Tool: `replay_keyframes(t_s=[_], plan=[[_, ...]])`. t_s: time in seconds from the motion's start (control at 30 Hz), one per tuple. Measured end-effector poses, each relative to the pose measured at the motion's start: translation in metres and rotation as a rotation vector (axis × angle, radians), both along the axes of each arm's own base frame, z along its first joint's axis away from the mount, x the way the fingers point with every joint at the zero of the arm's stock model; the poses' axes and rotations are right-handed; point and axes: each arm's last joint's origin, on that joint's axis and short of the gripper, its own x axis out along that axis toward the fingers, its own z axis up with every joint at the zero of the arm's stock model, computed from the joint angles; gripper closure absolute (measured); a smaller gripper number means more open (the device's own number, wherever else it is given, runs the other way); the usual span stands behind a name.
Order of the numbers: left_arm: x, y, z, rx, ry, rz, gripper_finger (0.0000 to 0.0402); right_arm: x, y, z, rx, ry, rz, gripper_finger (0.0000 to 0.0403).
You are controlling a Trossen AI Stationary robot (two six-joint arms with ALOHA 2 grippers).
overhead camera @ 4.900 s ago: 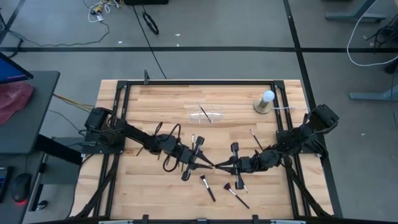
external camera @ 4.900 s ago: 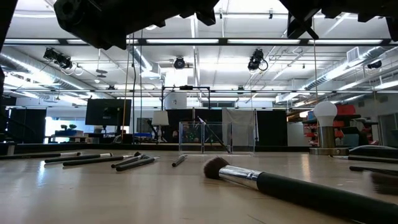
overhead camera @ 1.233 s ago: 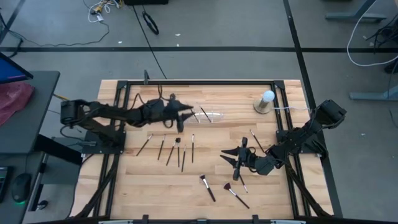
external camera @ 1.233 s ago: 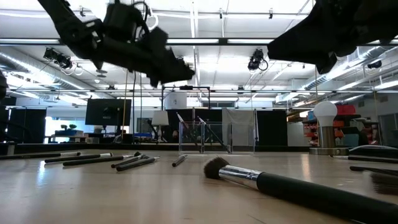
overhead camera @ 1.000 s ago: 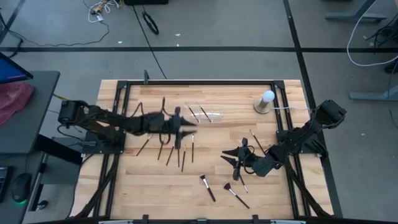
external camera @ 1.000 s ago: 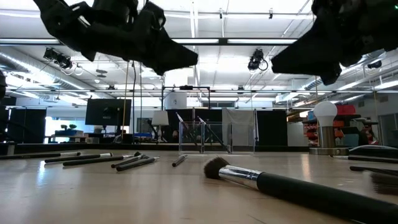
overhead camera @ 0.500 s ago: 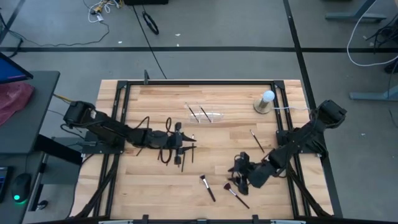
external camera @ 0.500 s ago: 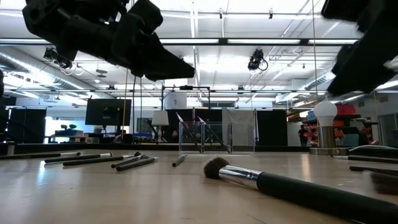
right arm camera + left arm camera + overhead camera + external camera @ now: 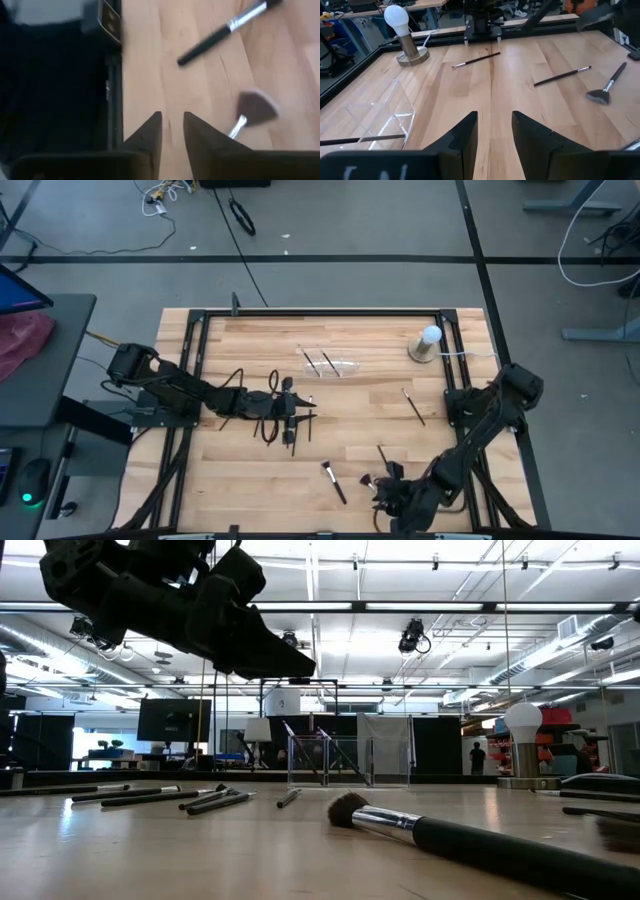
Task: Put items in baskets/containers
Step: Put the black highlighter brush into the transparent organizer
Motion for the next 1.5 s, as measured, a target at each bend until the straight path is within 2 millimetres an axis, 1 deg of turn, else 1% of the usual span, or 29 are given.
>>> replay_keyframes(t_s=[0.1,0.17,0.23,0.3,0.4,0.5,0.6,0.67,0.8,0.93,1.07,1.17,1.3,1.4,1.5], plan=[[0.000,0.000,0.000,0.000,-0.002,0.000,0.0275,0.005,0.005,-0.004,0.015,0.020,-0.008,0.0351],[0.000,0.000,0.000,0.001,-0.001,0.001,0.0275,0.008,0.006,-0.002,0.053,0.013,-0.007,0.0363],[0.000,0.000,0.000,0.000,-0.001,0.001,0.0275,0.012,0.004,-0.001,0.080,0.016,-0.033,0.0369],[0.000,0.000,0.000,0.002,0.000,0.000,0.0275,0.015,-0.002,-0.001,0.099,0.054,-0.062,0.0368],[0.000,0.000,0.000,0.006,0.000,-0.001,0.0275,0.018,-0.007,-0.003,0.144,0.135,-0.055,0.0344],[0.000,0.000,0.000,0.006,0.000,-0.001,0.0275,0.018,-0.008,-0.005,0.147,0.156,-0.060,0.0299],[0.000,0.000,0.000,0.006,0.002,-0.001,0.0275,0.012,-0.008,-0.007,0.079,0.175,-0.019,0.0253],[0.000,0.000,-0.001,0.007,0.004,-0.001,0.0275,0.007,-0.008,-0.009,0.024,0.180,-0.017,0.0237],[0.000,0.000,-0.001,0.008,0.006,-0.001,0.0275,-0.004,-0.008,-0.012,-0.076,0.177,-0.047,0.0235],[0.000,0.000,-0.001,0.008,0.007,-0.001,0.0275,-0.008,-0.005,-0.015,-0.112,0.151,-0.071,0.0241],[0.000,0.000,-0.001,0.008,0.008,-0.001,0.0275,-0.006,0.000,-0.031,-0.133,0.155,-0.080,0.0236],[0.000,0.000,-0.001,0.009,0.008,-0.001,0.0275,-0.003,0.002,-0.047,-0.137,0.178,-0.115,0.0219],[0.000,0.000,-0.001,0.009,0.009,-0.001,0.0275,-0.002,0.004,-0.059,-0.149,0.177,-0.157,0.0198],[0.000,0.000,-0.001,0.009,0.009,-0.001,0.0275,-0.002,0.004,-0.066,-0.168,0.184,-0.180,0.0201],[0.000,0.000,-0.001,0.008,0.008,-0.001,0.0275,-0.004,0.004,-0.073,-0.228,0.165,-0.189,0.0221]])
